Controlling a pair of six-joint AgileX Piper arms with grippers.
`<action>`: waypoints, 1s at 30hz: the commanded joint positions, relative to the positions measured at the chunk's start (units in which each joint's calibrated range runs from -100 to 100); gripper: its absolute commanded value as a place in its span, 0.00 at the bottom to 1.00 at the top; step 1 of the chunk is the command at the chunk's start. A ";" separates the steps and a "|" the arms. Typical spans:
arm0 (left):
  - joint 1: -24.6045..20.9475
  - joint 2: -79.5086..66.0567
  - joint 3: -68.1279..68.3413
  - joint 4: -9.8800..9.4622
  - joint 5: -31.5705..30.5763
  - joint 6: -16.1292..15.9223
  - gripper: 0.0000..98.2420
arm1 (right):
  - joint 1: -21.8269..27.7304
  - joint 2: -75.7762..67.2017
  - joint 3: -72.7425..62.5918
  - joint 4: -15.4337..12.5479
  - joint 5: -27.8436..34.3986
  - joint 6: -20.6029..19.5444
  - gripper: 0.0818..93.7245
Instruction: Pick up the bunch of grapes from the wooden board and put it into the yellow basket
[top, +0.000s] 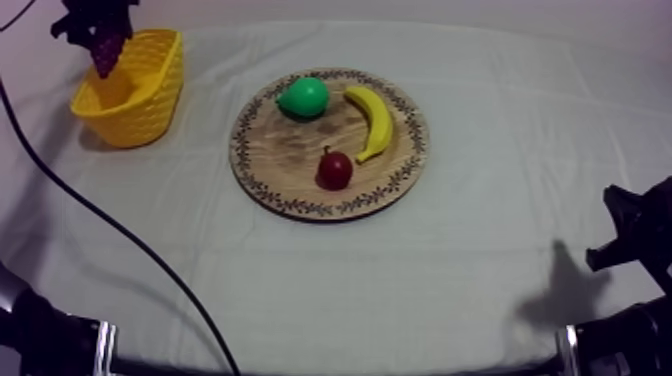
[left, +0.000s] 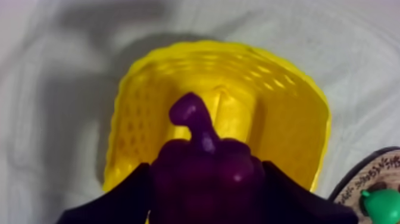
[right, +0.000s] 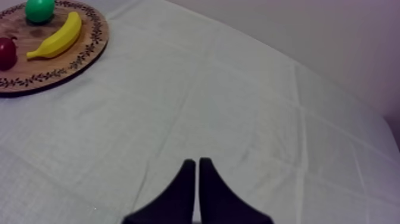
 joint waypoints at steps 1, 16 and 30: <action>0.06 1.25 -0.11 0.13 -0.23 -0.04 0.53 | -0.01 0.00 0.00 -0.01 -0.01 -0.01 0.00; 0.02 7.58 -0.18 1.41 -1.64 -0.58 0.83 | -0.01 0.00 0.00 -0.01 -0.01 -0.01 0.00; 0.09 0.67 5.85 2.01 -3.93 -0.70 0.97 | -0.01 0.00 0.00 -0.01 -0.01 -0.01 0.00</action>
